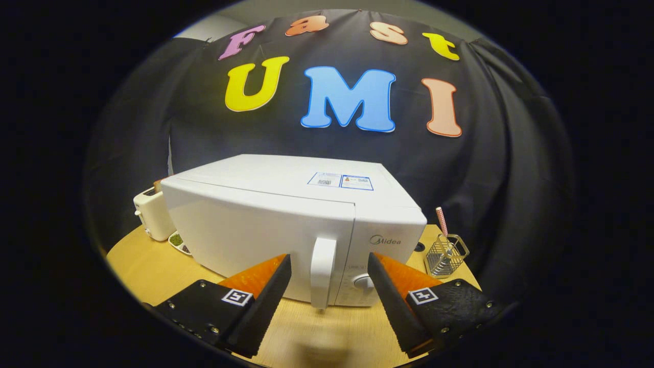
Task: Open the microwave, put the food inside, and close the microwave door.
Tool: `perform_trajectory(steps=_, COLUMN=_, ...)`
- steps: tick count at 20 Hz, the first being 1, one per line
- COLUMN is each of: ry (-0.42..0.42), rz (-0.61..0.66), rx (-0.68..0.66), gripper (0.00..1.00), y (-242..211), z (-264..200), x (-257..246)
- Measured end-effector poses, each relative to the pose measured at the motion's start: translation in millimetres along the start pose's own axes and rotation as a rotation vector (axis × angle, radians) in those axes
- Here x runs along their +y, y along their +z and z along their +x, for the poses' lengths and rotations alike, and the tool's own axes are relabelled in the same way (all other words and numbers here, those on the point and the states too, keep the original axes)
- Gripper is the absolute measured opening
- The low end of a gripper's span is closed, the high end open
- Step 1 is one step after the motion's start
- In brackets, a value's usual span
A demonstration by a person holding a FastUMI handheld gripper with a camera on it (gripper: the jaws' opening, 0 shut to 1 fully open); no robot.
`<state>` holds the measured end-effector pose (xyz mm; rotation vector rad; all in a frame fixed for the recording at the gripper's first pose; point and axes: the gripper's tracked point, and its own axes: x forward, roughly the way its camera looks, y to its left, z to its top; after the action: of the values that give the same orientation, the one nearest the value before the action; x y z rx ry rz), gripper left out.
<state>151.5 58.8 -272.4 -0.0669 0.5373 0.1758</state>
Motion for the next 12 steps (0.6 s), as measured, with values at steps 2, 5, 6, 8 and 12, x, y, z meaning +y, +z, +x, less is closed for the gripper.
perform_trajectory(steps=2, ry=-0.007, rz=-0.004, rx=0.021, gripper=0.91, y=-7, z=7, x=1)
perform_trajectory(steps=5, ry=-0.012, rz=-0.008, rx=0.065, gripper=0.82, y=-21, z=17, x=3)
perform_trajectory(steps=6, ry=-0.011, rz=0.001, rx=0.082, gripper=0.77, y=-25, z=20, x=4)
perform_trajectory(steps=8, ry=-0.008, rz=0.018, rx=0.101, gripper=0.77, y=-29, z=25, x=7)
perform_trajectory(steps=12, ry=-0.026, rz=0.037, rx=0.123, gripper=0.47, y=-34, z=30, x=7)
